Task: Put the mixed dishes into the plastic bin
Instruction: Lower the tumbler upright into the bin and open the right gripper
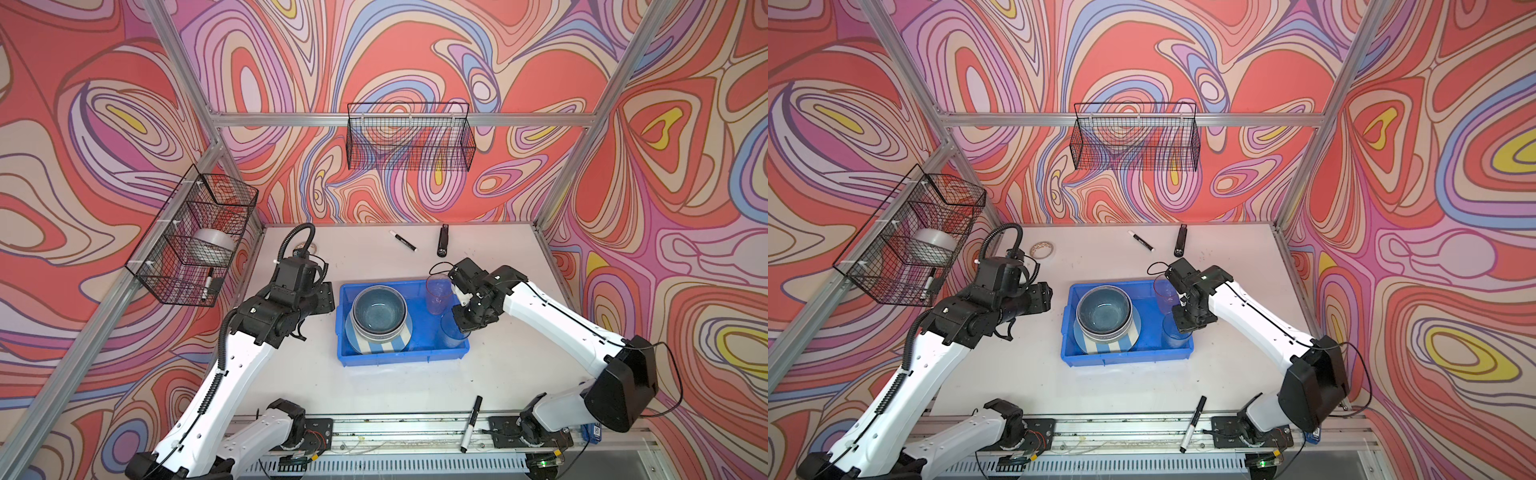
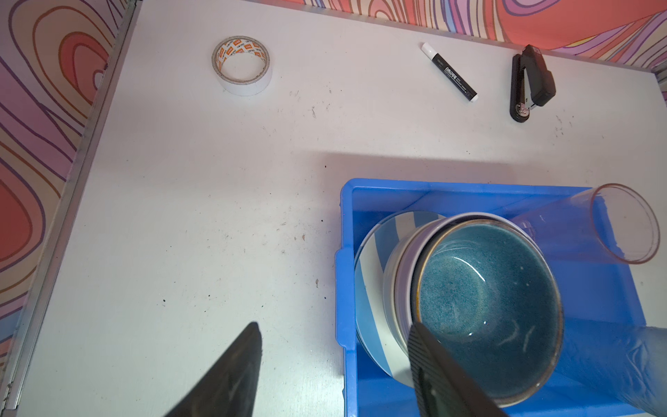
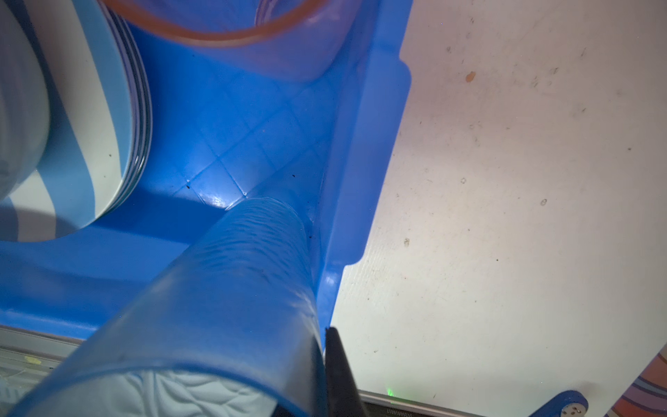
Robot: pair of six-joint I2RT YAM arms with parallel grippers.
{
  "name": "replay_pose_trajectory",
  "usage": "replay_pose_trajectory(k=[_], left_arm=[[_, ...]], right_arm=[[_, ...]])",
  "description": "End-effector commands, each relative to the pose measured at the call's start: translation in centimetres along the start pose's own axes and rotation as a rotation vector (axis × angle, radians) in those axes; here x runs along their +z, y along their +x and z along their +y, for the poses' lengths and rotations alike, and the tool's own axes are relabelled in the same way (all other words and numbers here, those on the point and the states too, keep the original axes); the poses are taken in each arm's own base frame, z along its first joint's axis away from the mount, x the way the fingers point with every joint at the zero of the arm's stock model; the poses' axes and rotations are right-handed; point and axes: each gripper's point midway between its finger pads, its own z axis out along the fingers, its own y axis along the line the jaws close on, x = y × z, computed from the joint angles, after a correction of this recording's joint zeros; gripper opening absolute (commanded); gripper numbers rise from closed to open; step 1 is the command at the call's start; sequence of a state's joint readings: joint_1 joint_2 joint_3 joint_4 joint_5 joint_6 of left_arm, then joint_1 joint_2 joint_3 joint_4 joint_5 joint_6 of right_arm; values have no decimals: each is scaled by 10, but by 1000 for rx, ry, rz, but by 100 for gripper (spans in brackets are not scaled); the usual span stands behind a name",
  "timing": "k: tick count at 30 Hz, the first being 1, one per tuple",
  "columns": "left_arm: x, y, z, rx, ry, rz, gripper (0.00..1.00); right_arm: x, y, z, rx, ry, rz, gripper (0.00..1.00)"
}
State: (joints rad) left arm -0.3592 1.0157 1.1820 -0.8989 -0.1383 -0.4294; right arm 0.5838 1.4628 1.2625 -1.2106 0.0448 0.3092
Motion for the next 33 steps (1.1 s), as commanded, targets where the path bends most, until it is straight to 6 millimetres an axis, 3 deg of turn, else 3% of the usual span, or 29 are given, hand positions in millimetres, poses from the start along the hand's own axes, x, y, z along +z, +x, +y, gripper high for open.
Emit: replay_pose_trajectory(k=[1, 10, 24, 33], left_arm=[[5, -1, 3, 6, -12, -3, 68], [16, 0, 4, -13, -10, -2, 68], [23, -2, 12, -39, -32, -6, 68], [27, -3, 15, -55, -35, -3, 68]], right_arm=[[5, 3, -4, 8, 23, 3, 0], [8, 5, -3, -3, 14, 2, 0], [9, 6, -3, -12, 10, 0, 18], [0, 2, -1, -12, 0, -24, 21]])
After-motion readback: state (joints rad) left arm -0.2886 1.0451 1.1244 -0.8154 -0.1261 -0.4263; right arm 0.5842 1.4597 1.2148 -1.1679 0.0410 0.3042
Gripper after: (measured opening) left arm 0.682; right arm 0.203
